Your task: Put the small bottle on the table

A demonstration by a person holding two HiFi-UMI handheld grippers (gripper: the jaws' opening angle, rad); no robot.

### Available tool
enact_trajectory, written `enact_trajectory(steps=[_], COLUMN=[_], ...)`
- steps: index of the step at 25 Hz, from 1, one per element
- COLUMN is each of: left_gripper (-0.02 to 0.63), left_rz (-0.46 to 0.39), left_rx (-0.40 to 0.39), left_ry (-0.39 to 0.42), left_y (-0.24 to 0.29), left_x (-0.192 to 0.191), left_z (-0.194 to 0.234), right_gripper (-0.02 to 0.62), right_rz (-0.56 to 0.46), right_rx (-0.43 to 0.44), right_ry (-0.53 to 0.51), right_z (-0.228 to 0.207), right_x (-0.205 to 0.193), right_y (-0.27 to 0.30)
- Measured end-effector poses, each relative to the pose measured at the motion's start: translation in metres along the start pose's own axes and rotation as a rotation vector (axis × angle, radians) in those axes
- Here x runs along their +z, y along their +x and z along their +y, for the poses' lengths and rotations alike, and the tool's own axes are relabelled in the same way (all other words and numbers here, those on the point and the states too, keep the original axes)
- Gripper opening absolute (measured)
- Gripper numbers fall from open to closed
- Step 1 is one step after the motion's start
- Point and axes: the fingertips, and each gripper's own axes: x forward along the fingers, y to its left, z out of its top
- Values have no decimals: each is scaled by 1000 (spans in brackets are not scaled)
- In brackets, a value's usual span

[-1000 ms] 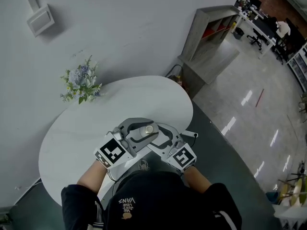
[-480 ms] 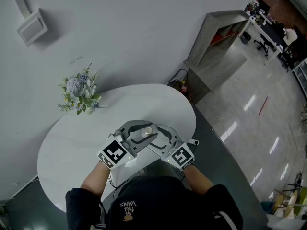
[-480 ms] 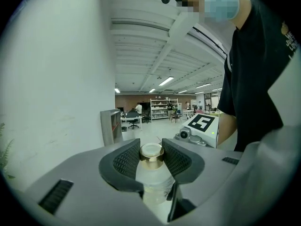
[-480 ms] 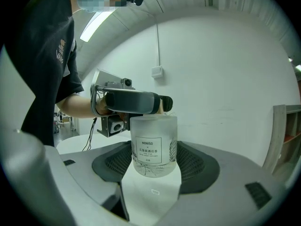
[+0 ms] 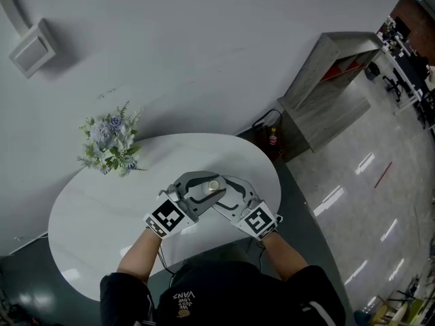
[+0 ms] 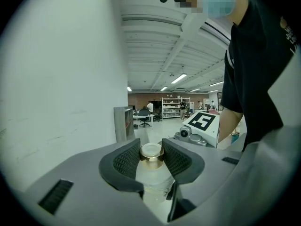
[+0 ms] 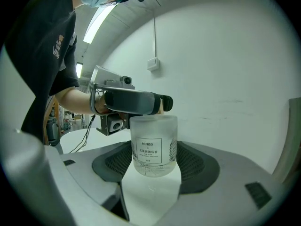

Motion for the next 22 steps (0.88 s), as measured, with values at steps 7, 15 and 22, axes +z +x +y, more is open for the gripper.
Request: enact_trajectory(steps=[7, 15, 22], left_gripper=[161, 161, 161], left_rz=[13, 24, 51], left_rx=[46, 86, 107], left_ry=[-22, -50, -52], left_y=[31, 50, 65], left_x=[-19, -44, -69], left_z=[37, 75, 102], right_gripper=[262, 262, 262], right_rz=[12, 30, 47], right_rx=[42, 86, 109], right_ry=[3, 10, 10], right_z=[-42, -75, -99], right_x=[-20, -43, -65], right_y=[16, 41, 64])
